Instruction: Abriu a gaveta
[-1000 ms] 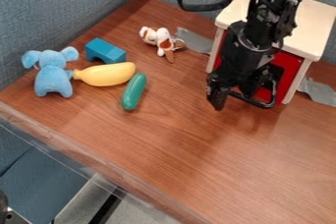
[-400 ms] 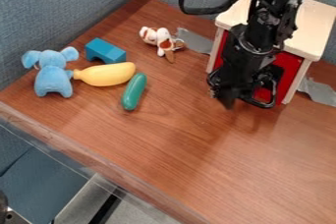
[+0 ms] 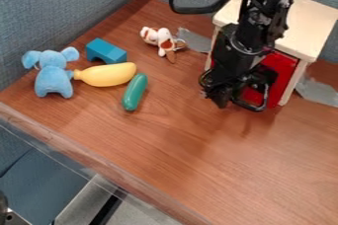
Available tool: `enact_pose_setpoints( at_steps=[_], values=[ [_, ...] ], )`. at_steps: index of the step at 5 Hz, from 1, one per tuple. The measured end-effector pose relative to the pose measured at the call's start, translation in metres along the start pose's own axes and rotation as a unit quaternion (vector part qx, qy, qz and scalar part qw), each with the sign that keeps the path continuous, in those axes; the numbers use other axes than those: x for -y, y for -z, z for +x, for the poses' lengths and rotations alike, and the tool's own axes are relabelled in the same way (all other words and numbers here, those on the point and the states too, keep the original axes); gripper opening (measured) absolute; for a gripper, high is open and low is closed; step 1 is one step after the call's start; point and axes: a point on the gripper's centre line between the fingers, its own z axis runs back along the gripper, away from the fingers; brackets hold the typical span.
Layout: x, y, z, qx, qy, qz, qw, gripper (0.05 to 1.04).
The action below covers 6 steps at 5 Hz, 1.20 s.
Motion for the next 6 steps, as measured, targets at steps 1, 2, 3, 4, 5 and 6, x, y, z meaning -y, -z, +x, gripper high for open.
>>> enact_pose_setpoints(
  at_steps=[1,2,3,4,5,6],
  values=[
    [-0.01,-0.007,-0.009,0.002,0.001,0.003,1.0,0.255],
    [-0.013,-0.01,-0.013,0.003,0.002,0.0,1.0,0.255],
    [-0.02,-0.012,-0.021,0.003,0.0,0.005,1.0,0.256],
    [-0.025,-0.013,-0.023,0.007,0.001,0.001,1.0,0.255],
    [-0.031,-0.011,-0.026,0.008,0.002,0.004,1.0,0.255],
    [-0.038,-0.016,-0.028,0.011,0.007,0.009,0.9999,0.255]
  ],
)
